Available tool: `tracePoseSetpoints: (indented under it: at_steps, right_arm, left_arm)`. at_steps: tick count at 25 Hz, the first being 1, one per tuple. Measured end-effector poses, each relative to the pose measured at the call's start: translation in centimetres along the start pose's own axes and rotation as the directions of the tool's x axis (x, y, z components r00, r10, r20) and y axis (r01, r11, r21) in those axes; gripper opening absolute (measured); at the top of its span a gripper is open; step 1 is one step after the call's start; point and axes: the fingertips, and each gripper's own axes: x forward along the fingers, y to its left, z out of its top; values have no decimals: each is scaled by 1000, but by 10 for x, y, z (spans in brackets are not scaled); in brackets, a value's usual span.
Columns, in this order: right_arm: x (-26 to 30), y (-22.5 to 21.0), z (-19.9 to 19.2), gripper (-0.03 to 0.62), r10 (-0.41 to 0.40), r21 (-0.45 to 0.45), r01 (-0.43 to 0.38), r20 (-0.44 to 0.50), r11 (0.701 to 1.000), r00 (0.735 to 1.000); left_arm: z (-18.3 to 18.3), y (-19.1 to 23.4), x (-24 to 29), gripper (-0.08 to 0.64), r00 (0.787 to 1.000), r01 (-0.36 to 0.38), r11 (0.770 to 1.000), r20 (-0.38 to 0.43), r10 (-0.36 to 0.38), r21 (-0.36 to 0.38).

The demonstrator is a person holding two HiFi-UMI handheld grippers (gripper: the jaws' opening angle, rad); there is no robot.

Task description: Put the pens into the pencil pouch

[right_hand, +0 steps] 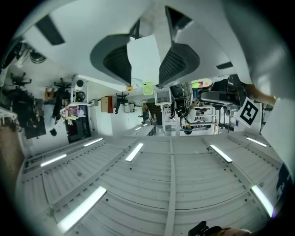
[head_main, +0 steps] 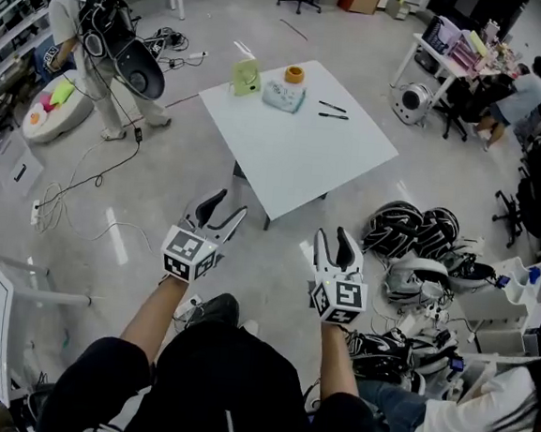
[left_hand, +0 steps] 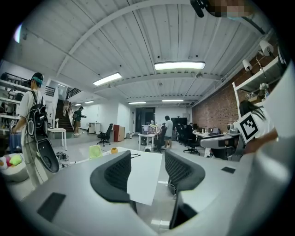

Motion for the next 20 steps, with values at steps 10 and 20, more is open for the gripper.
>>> tracePoseSetpoints:
  at_steps: [10,20]
  right_arm:
    - [25,-22,-4,179,7,11,-7,-15,1000,1000]
    - [103,-61,0,179,-20,13,20,-39,1000,999]
  left_arm:
    - [-1,5,32,235,1000,-3,1000,4,3,-11]
    - [-6,49,119,235,999,34,999,-10,-35,-27]
